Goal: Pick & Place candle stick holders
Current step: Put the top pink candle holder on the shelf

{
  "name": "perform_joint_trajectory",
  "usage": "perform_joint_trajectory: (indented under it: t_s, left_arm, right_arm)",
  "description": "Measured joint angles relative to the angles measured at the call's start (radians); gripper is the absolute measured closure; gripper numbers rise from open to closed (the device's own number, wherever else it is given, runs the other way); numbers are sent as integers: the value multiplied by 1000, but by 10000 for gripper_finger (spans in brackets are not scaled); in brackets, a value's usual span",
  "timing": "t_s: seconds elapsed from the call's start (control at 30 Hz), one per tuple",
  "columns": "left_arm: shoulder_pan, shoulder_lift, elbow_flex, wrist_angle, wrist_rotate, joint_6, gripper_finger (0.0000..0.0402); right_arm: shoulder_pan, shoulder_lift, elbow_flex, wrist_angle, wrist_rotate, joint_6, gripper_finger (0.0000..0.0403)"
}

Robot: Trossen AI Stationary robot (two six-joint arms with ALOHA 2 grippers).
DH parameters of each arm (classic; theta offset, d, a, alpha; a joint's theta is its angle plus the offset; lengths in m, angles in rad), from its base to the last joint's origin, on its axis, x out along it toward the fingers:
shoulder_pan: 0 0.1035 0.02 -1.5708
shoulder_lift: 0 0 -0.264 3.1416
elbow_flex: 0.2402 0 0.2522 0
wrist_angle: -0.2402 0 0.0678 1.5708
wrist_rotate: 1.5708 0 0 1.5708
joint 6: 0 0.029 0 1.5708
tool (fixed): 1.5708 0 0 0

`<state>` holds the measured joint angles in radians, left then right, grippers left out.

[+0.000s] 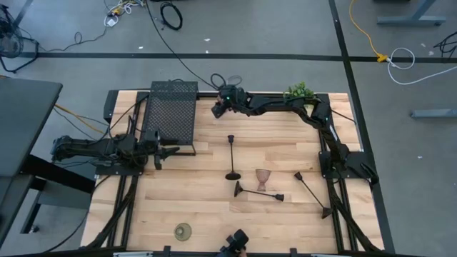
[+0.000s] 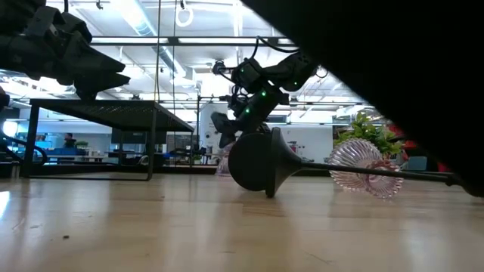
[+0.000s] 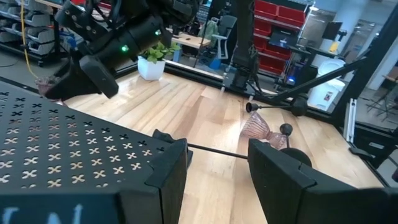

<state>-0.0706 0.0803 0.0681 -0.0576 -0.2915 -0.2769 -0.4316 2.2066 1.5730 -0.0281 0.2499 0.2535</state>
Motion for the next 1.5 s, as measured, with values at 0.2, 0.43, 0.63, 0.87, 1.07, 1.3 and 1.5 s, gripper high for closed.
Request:
perform_joint_trajectory:
  t_s: [0.2, 0.43, 0.63, 0.87, 1.07, 1.3, 1.5]
  left_arm:
    - [0, 0, 0, -1, 0, 0, 229]
    - [0, 0, 0, 0, 0, 1, 229]
    - [0, 0, 0, 0, 0, 0, 229]
    - [0, 0, 0, 0, 0, 0, 229]
    - [0, 0, 0, 2, 0, -29, 229]
    - [0, 0, 0, 3, 0, -31, 229]
    - [0, 0, 0, 2, 0, -28, 229]
  right_arm:
    - [0, 0, 0, 1, -12, -30, 265]
    - [-1, 0, 0, -1, -14, -13, 265]
    - [-1, 0, 0, -1, -14, -23, 266]
    - [1, -70, -2, -102, -22, -30, 271]
    - [36, -149, -2, -129, -32, -60, 280]
    - [96, -222, -2, -127, -32, -79, 281]
    - [131, -283, -2, -86, -49, -83, 281]
